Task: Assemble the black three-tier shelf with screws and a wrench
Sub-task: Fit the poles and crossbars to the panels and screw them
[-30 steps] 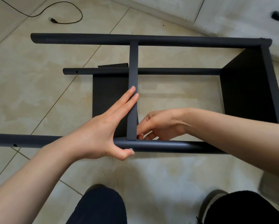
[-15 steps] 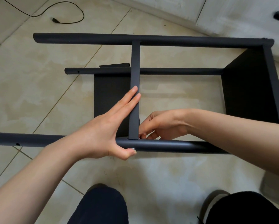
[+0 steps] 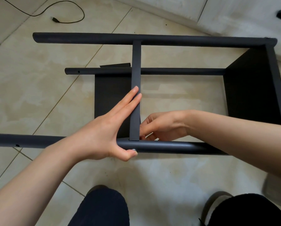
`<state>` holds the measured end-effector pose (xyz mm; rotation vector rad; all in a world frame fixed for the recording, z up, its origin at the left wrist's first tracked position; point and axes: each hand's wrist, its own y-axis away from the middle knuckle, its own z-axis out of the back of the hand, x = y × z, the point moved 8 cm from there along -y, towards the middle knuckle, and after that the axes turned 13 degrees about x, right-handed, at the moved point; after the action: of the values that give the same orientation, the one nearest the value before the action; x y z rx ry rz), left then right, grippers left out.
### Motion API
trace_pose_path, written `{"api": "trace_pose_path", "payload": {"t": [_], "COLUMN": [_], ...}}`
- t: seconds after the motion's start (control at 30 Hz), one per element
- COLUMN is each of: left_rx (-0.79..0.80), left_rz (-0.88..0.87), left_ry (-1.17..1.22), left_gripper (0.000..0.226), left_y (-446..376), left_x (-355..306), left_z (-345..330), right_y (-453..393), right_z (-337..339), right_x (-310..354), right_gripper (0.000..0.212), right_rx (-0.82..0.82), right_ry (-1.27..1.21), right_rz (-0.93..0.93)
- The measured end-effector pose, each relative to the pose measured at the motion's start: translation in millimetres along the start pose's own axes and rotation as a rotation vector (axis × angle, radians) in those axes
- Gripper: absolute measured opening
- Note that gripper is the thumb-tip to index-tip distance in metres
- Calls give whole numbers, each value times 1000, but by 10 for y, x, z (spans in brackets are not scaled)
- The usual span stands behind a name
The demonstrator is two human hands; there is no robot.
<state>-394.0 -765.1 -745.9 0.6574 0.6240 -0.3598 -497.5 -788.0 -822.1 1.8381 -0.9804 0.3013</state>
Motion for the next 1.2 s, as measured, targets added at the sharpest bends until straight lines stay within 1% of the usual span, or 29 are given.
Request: {"api": "trace_pose_path", "payload": {"t": [0.1,0.2,0.27,0.4,0.47,0.53,0.6,0.77,0.83,0.9,1.03,1.13,1.2], "left_rx": [3,0,5,7,5,5,5,7,-6,-30,-113,-233,-356], "left_rz": [2,-2,5,8,8,8,10,35,57,73,96,103,98], "left_ry": [3,7,7,8,11,19,24,20,8,-4,-52,-3,50], "left_gripper": [125,125,125,125,125,125,125,127,126,120,98,82,63], "left_y": [-4,-7,-5,-2,2,8,15,8,19,72,232,335,421], "left_x": [-2,-12,-12,-16,-17,-18,-20,-27,-34,-52,-138,-201,-267], "left_z": [1,9,7,8,11,11,13,12,12,-2,-79,-80,-52], "right_y": [16,17,-10,-20,-1,-3,-16,35,79,126,317,546,690], "right_z": [12,-7,4,2,-20,-51,-77,-41,-38,-55,-68,-72,-113], "right_x": [-6,42,42,17,28,30,25,54,79,102,128,159,195], "right_gripper": [17,12,15,11,13,21,23,11,10,13,15,18,17], "right_rx": [5,46,27,1,10,37,48,-59,-108,-154,-217,-302,-391], "right_ry": [7,-37,-51,-37,-22,-28,-41,-4,9,20,-19,131,272], "right_rz": [-27,8,16,-10,-6,3,1,5,18,27,63,65,73]}}
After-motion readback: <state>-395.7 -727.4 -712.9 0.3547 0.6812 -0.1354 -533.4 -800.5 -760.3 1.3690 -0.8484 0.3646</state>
